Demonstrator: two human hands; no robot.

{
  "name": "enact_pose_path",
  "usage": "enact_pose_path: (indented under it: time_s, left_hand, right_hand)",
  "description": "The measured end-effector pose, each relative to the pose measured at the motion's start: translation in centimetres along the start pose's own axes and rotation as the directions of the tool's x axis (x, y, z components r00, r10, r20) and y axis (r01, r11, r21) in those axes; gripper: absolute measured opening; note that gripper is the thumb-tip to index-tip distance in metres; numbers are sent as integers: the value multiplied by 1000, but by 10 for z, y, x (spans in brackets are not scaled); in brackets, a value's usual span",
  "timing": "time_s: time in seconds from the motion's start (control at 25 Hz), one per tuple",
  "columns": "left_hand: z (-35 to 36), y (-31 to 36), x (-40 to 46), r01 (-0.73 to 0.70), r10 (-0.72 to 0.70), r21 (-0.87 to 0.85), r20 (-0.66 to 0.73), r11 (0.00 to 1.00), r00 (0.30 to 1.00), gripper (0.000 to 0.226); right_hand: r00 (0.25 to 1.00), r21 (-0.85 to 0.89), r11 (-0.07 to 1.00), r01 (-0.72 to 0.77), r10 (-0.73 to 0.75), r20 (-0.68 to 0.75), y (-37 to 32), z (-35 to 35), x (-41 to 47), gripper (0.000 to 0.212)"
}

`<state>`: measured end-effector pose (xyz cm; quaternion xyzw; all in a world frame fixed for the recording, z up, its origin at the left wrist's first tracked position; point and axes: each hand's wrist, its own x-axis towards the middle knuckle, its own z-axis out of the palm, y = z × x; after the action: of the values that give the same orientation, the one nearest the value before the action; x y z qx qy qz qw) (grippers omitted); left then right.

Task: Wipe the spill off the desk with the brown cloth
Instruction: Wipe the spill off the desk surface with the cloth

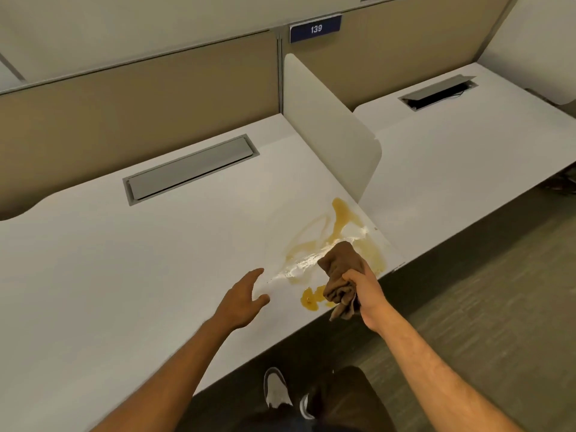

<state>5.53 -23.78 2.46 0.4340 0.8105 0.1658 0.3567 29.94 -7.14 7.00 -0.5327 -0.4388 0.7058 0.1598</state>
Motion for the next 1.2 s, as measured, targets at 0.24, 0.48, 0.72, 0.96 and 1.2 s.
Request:
enact_pose_path:
  time_s: [0.24, 0.48, 0.72, 0.96, 1.2]
  left_hand:
    - [4, -50, 42, -34, 30, 101, 46, 994, 999, 80]
    - [25, -91, 90, -69, 49, 335, 70, 940, 996, 87]
    - [52, -118, 97, -134, 165, 489, -20, 862, 986, 85]
    - [55, -119, 96, -139, 185, 484, -49, 864, 982, 84]
    - [56, -121, 98, -130, 184, 497, -63, 858, 981, 85]
  right_hand:
    - [995, -109, 993, 48, -57, -78, -6, 19, 45, 73]
    - [903, -692, 651, 313, -429, 5, 7, 40, 116, 85]
    - [916, -986, 32, 164, -375, 140, 85, 54, 154, 77]
    - [890, -996, 8, 83, -450, 71, 89, 58, 173, 75]
    - [875, -999, 39, 21, -484, -1, 58, 77, 221, 74]
